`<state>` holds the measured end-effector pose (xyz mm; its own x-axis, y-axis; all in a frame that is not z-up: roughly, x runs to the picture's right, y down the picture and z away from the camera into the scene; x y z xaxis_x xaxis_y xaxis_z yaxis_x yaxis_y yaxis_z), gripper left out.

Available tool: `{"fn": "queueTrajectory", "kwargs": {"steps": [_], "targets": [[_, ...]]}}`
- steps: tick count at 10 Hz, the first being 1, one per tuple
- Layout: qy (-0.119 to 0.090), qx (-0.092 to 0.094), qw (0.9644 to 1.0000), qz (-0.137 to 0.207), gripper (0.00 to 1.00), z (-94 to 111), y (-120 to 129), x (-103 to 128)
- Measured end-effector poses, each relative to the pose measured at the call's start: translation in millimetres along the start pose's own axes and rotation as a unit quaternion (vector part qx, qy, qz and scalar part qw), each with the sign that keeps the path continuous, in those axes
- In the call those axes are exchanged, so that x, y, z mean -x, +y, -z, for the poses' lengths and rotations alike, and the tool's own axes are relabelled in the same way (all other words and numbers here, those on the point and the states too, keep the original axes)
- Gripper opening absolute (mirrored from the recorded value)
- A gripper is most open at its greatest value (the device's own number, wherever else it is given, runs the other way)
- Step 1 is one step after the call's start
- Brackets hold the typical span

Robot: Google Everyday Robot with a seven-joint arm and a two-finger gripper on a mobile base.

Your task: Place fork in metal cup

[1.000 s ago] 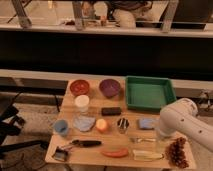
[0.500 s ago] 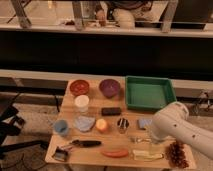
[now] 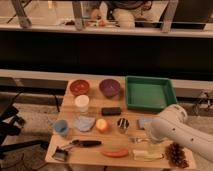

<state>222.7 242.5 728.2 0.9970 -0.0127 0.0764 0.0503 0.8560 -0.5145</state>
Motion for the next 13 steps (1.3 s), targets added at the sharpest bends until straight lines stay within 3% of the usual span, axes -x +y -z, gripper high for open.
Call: {"fn": "queueTrajectory", "kwargs": {"steps": [2, 7, 13], "targets": [[0.001, -0.002, 1.0000, -0.005, 0.80, -7.6, -11.3, -7.1], [-0.003, 0.017, 0.9997, -0.017, 0.80, -30.1, -18.8, -14.9], [-0.008, 0.027, 0.9993, -0.022, 0.66, -42.6, -15.0, -19.7]]}}
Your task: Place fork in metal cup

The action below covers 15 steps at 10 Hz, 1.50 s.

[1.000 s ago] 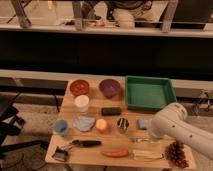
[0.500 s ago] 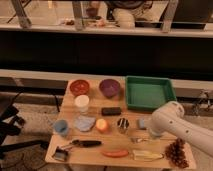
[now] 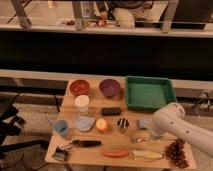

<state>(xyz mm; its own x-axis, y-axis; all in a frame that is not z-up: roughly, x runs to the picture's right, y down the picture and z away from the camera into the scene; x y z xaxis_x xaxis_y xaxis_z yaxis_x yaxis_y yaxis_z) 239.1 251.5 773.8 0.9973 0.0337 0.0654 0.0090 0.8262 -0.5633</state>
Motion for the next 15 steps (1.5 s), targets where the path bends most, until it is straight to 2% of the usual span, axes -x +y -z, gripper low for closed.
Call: {"fn": "queueTrajectory", "kwargs": {"steps": [3, 5, 10, 13, 15], "targets": [[-0.001, 0.008, 1.0000, 0.001, 0.58, -5.9, 1.1, 0.4], [-0.003, 0.015, 0.9999, -0.001, 0.64, -10.4, 3.4, -1.1], [-0.010, 0.035, 0.9993, 0.001, 0.64, -27.0, 6.3, 1.2], [-0.014, 0.039, 0.9991, 0.005, 0.64, -30.2, 6.3, 4.8], [-0.018, 0.041, 0.9990, 0.007, 0.58, -32.7, 6.1, 6.9]]}}
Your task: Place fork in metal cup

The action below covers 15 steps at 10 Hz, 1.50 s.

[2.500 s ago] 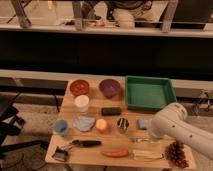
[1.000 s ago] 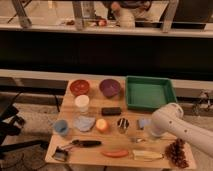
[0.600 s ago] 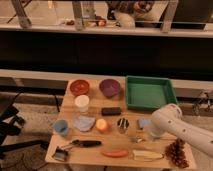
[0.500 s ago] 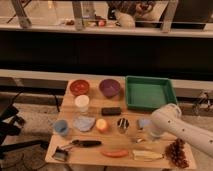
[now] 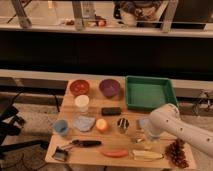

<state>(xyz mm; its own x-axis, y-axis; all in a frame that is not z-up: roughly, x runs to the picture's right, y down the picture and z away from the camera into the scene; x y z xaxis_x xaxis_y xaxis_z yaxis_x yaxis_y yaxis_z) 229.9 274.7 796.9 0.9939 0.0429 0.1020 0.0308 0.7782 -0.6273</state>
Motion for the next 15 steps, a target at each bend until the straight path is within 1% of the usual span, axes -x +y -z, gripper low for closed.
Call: {"fn": "queueTrajectory", "kwargs": {"steps": [1, 2, 3, 5, 6, 9, 12, 15], "targets": [[-0.002, 0.000, 1.0000, 0.000, 0.57, -1.2, -0.2, 0.1], [-0.003, 0.000, 1.0000, 0.000, 0.50, -1.6, -0.3, -0.4], [-0.006, 0.000, 1.0000, -0.002, 0.40, -1.2, 0.5, -0.3], [-0.005, -0.003, 1.0000, -0.002, 0.20, -0.8, 0.0, -1.7], [-0.005, -0.003, 1.0000, -0.002, 0.04, 0.3, -0.4, -1.9], [-0.006, -0.010, 0.9999, 0.001, 0.02, 4.3, -1.7, -1.5], [-0.008, -0.021, 0.9997, 0.000, 0.02, 13.0, -0.7, -2.8], [-0.009, -0.029, 0.9995, -0.001, 0.02, 20.5, 1.3, -4.3]]}}
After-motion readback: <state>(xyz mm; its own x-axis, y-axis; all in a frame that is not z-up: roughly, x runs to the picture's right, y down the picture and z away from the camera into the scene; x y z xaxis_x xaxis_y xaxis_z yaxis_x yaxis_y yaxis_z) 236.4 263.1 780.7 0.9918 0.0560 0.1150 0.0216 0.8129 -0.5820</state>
